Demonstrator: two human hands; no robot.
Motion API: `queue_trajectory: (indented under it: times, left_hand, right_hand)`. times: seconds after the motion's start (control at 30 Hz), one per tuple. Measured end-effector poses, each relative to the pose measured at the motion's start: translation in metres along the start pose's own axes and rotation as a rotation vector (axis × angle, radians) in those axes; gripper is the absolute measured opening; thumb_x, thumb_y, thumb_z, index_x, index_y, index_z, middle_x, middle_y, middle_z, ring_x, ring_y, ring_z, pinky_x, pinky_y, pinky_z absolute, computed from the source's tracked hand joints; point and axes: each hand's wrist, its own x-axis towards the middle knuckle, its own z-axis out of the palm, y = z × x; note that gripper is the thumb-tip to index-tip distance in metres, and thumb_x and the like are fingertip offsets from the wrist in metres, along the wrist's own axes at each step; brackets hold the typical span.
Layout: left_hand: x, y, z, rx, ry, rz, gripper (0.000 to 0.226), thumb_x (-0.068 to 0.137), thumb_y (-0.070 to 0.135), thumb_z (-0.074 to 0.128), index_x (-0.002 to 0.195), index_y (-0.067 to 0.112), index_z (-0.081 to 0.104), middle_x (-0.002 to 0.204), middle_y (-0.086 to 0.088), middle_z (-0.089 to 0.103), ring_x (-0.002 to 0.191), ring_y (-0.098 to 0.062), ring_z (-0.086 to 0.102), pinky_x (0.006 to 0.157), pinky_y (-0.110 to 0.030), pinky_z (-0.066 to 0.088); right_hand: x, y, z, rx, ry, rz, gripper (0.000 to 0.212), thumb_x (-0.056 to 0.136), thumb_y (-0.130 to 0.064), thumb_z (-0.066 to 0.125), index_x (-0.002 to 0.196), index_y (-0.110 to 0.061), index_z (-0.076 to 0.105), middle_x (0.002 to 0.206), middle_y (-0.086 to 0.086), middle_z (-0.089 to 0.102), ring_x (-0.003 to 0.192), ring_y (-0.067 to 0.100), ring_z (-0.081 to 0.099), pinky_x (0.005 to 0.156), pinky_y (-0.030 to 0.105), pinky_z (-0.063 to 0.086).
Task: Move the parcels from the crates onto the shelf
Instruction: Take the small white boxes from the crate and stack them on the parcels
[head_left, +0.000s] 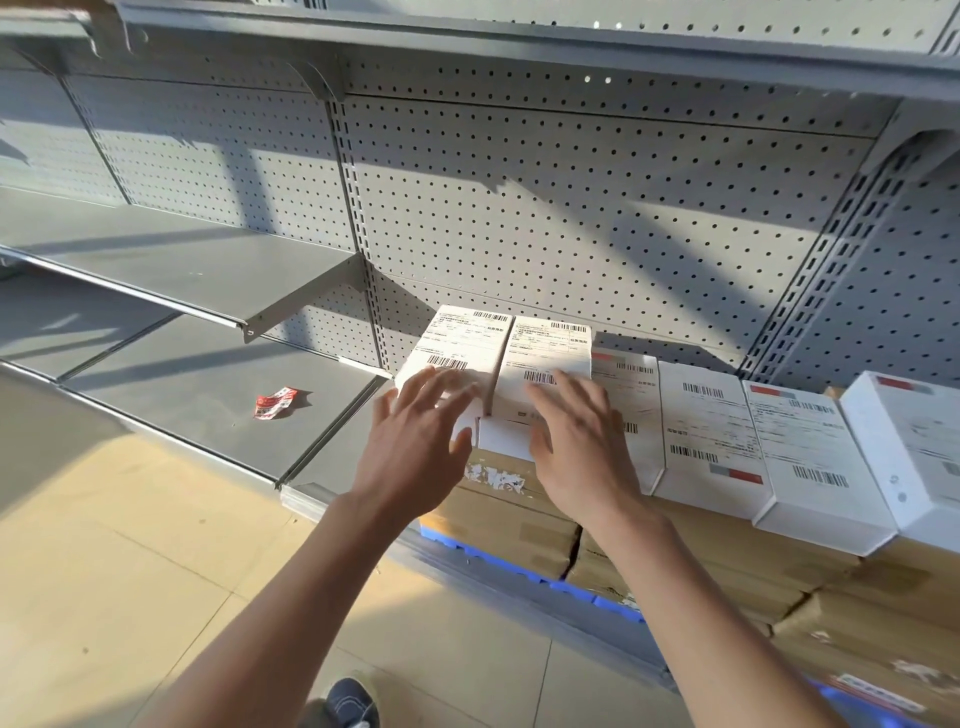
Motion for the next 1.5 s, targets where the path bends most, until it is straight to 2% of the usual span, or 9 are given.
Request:
queue_trajectory:
  times: [0.1, 0.4, 0.5, 0.73, 0.93, 1.07, 1.23, 1.3, 1.5]
  left_hand:
    - [0.001, 0.002, 0.0, -0.002, -0.001, -0.013, 0.047, 0.098, 0.034, 0.057, 0.144, 0.032, 0.05, 0.154, 0.007, 0.043, 0.148, -0.02, 0.028, 0.113, -0.052, 0.032]
    - [0.002, 0.003, 0.0, -0.006, 0.012, -0.021, 0.046, 0.096, 0.036, 0.058, 0.141, 0.03, 0.053, 0.15, 0.006, 0.046, 0.144, -0.021, 0.031, 0.112, -0.052, 0.032]
    - [0.002, 0.004, 0.0, 0.018, 0.015, -0.014, 0.046, 0.097, 0.038, 0.057, 0.142, 0.029, 0.052, 0.151, 0.003, 0.046, 0.144, -0.023, 0.032, 0.112, -0.052, 0.031]
    - [0.001, 0.024, -0.011, 0.029, 0.018, 0.007, 0.047, 0.099, 0.038, 0.055, 0.144, 0.026, 0.048, 0.153, 0.001, 0.046, 0.144, -0.023, 0.035, 0.112, -0.05, 0.035]
    - [-0.011, 0.06, -0.023, 0.013, -0.025, 0.067, 0.052, 0.102, 0.043, 0.049, 0.15, 0.028, 0.041, 0.154, 0.005, 0.044, 0.142, -0.018, 0.038, 0.112, -0.043, 0.035]
    - [-0.023, 0.093, -0.029, 0.019, -0.073, 0.133, 0.053, 0.103, 0.047, 0.045, 0.153, 0.029, 0.038, 0.155, 0.008, 0.043, 0.142, -0.016, 0.037, 0.113, -0.042, 0.034]
    - [-0.045, 0.133, -0.041, 0.001, -0.115, 0.169, 0.052, 0.103, 0.046, 0.045, 0.151, 0.029, 0.041, 0.153, 0.007, 0.047, 0.141, -0.017, 0.04, 0.112, -0.042, 0.035]
    - [-0.054, 0.15, -0.048, 0.001, -0.123, 0.191, 0.052, 0.103, 0.046, 0.045, 0.151, 0.029, 0.041, 0.154, 0.006, 0.046, 0.141, -0.018, 0.04, 0.112, -0.043, 0.035]
    - [-0.07, 0.2, -0.067, -0.028, -0.106, 0.276, 0.052, 0.102, 0.052, 0.045, 0.148, 0.027, 0.046, 0.15, 0.005, 0.052, 0.136, -0.02, 0.047, 0.109, -0.043, 0.038]
  right_hand:
    - [-0.001, -0.003, 0.001, -0.01, -0.022, -0.01, 0.051, 0.096, -0.015, 0.057, 0.145, -0.026, 0.047, 0.156, 0.004, 0.038, 0.145, 0.025, 0.026, 0.11, 0.049, 0.037]
    - [-0.002, -0.009, -0.002, -0.043, -0.019, -0.006, 0.047, 0.097, -0.028, 0.058, 0.143, -0.027, 0.048, 0.155, 0.003, 0.041, 0.144, 0.026, 0.029, 0.106, 0.05, 0.039]
    - [-0.001, -0.011, -0.007, -0.046, -0.01, 0.001, 0.041, 0.099, -0.032, 0.057, 0.14, -0.024, 0.053, 0.154, 0.003, 0.043, 0.141, 0.025, 0.033, 0.103, 0.051, 0.038]
    - [-0.011, -0.006, -0.032, 0.009, 0.003, 0.022, 0.042, 0.101, -0.028, 0.056, 0.142, -0.019, 0.056, 0.14, 0.0, 0.06, 0.129, 0.025, 0.05, 0.105, 0.047, 0.042]
    - [-0.049, 0.015, -0.065, 0.02, -0.024, 0.067, 0.04, 0.102, -0.028, 0.057, 0.14, -0.017, 0.058, 0.138, -0.001, 0.062, 0.129, 0.022, 0.052, 0.11, 0.039, 0.041]
    - [-0.08, 0.03, -0.091, 0.036, -0.037, 0.117, 0.042, 0.103, -0.03, 0.057, 0.143, -0.019, 0.056, 0.142, -0.002, 0.06, 0.132, 0.021, 0.051, 0.111, 0.04, 0.041]
    - [-0.123, 0.045, -0.128, -0.006, -0.046, 0.178, 0.038, 0.104, -0.031, 0.052, 0.139, -0.018, 0.059, 0.139, -0.001, 0.062, 0.131, 0.022, 0.051, 0.11, 0.041, 0.041]
    - [-0.141, 0.049, -0.144, -0.024, -0.043, 0.196, 0.04, 0.105, -0.031, 0.051, 0.143, -0.02, 0.056, 0.144, -0.002, 0.058, 0.134, 0.022, 0.048, 0.112, 0.041, 0.039]
    - [-0.189, 0.058, -0.184, -0.09, 0.031, 0.255, 0.041, 0.104, -0.032, 0.052, 0.144, -0.023, 0.056, 0.144, -0.005, 0.059, 0.136, 0.018, 0.048, 0.114, 0.038, 0.039]
